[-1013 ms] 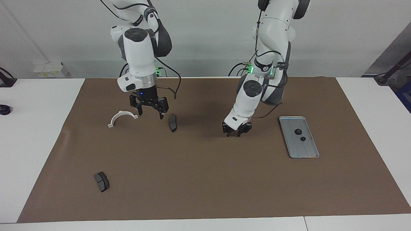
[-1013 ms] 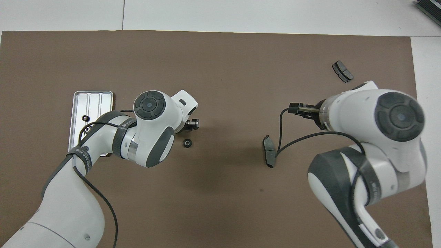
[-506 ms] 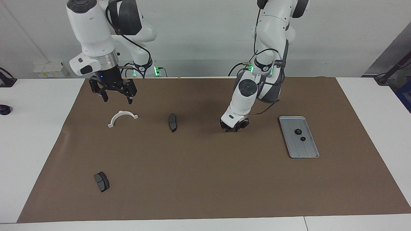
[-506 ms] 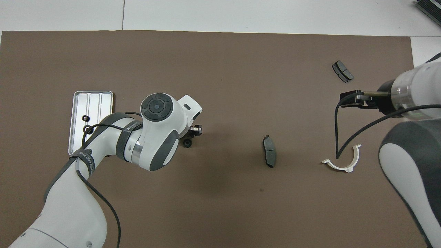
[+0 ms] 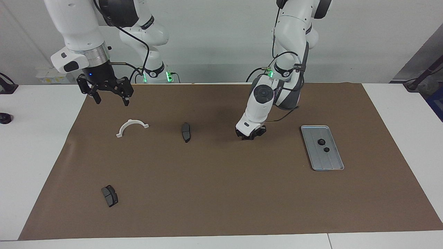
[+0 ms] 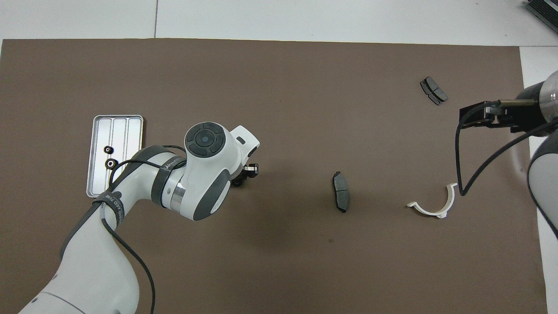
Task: Pick bearing gear from pile to tray
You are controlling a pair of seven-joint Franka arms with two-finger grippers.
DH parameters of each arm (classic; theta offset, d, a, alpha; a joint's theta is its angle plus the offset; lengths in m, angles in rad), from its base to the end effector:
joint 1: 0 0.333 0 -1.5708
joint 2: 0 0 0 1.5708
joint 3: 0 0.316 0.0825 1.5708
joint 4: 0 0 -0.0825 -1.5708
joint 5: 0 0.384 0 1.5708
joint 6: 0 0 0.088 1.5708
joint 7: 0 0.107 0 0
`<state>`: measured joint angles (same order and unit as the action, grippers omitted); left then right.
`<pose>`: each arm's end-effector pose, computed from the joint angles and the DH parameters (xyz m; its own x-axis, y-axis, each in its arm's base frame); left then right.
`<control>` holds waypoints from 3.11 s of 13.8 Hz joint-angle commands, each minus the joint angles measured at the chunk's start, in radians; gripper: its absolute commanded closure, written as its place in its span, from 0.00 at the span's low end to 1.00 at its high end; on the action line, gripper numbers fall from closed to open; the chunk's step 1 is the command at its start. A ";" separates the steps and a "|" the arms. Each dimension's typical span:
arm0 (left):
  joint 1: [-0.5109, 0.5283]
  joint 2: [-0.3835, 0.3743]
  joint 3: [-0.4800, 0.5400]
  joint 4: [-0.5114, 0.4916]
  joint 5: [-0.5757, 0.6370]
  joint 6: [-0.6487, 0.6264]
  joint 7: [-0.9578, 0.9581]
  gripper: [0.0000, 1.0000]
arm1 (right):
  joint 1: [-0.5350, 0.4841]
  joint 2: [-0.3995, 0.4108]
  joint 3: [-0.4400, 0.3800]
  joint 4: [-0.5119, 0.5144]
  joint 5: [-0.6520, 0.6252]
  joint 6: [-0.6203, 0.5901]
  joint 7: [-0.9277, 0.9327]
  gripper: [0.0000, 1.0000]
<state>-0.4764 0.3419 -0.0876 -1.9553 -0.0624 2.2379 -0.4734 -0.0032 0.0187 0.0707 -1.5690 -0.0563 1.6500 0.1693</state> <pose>0.5132 -0.3244 0.2985 0.9950 -0.0479 -0.0881 -0.0445 -0.9982 0.0402 0.5673 0.0323 0.6223 0.9928 -0.0972 0.0706 -0.1004 -0.9940 0.0437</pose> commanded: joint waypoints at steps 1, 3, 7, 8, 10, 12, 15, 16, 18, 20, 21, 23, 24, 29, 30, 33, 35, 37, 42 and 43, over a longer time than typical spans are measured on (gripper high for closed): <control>-0.021 -0.041 0.017 -0.046 -0.005 -0.008 -0.020 0.53 | -0.014 -0.019 0.012 -0.008 0.024 -0.059 -0.016 0.00; -0.021 -0.043 0.017 -0.050 -0.004 -0.009 -0.024 0.59 | -0.012 -0.034 0.012 -0.025 0.026 -0.073 -0.022 0.00; -0.019 -0.044 0.017 -0.050 -0.004 -0.009 -0.022 0.78 | -0.015 -0.045 0.012 -0.049 0.026 -0.072 -0.025 0.00; -0.016 -0.044 0.017 -0.047 -0.004 -0.009 -0.021 0.81 | -0.014 -0.048 0.014 -0.061 0.027 -0.064 -0.022 0.00; -0.008 -0.041 0.017 -0.033 -0.004 -0.012 -0.021 0.86 | -0.012 -0.054 0.014 -0.068 0.047 -0.068 -0.022 0.00; 0.019 -0.032 0.023 0.016 -0.004 -0.027 -0.017 0.86 | -0.009 -0.057 0.012 -0.077 0.056 -0.065 -0.019 0.00; 0.129 -0.044 0.022 0.081 -0.004 -0.060 -0.005 0.86 | -0.006 -0.065 0.014 -0.089 0.056 -0.065 -0.017 0.00; 0.169 -0.046 0.022 0.097 -0.002 -0.073 0.008 0.86 | -0.006 -0.066 0.014 -0.091 0.056 -0.065 -0.017 0.00; 0.246 -0.047 0.020 0.114 -0.004 -0.072 0.071 0.86 | -0.008 -0.066 0.014 -0.091 0.056 -0.062 -0.017 0.00; 0.332 -0.047 0.022 0.115 -0.004 -0.075 0.177 0.86 | -0.005 -0.066 0.014 -0.091 0.056 -0.061 -0.016 0.00; 0.379 -0.049 0.022 0.105 -0.004 -0.077 0.250 0.86 | -0.005 -0.066 0.014 -0.089 0.056 -0.061 -0.016 0.00; 0.461 -0.057 0.023 0.087 -0.004 -0.077 0.370 0.86 | -0.005 -0.065 0.012 -0.086 0.056 -0.061 -0.016 0.00; 0.475 -0.063 0.023 0.070 -0.004 -0.064 0.399 0.86 | -0.005 -0.065 0.012 -0.086 0.056 -0.061 -0.016 0.00; 0.544 -0.096 0.025 -0.042 -0.004 0.005 0.539 0.43 | -0.005 -0.065 0.012 -0.086 0.056 -0.061 -0.017 0.00; 0.533 -0.096 0.025 -0.037 -0.004 0.003 0.532 0.35 | -0.003 -0.065 0.012 -0.086 0.056 -0.061 -0.019 0.00; 0.529 -0.087 0.023 -0.004 -0.004 -0.007 0.532 0.25 | 0.000 -0.066 0.018 -0.086 0.056 -0.061 -0.016 0.00; 0.529 -0.083 0.023 0.048 -0.004 -0.043 0.532 0.22 | -0.001 -0.066 0.020 -0.088 0.056 -0.061 -0.016 0.00; 0.527 -0.083 0.023 0.132 -0.004 -0.131 0.530 0.22 | -0.001 -0.066 0.020 -0.088 0.056 -0.061 -0.016 0.00; 0.521 -0.090 0.025 0.418 0.006 -0.502 0.529 0.16 | 0.000 -0.066 0.020 -0.086 0.056 -0.061 -0.016 0.00; 0.519 -0.090 0.025 0.473 0.007 -0.594 0.529 0.14 | 0.000 -0.066 0.020 -0.086 0.056 -0.061 -0.016 0.00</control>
<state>0.0565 0.2454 -0.0735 -1.5880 -0.0621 1.7936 0.0471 0.0068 -0.0204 0.0834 -1.6258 -0.0227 1.5759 0.1692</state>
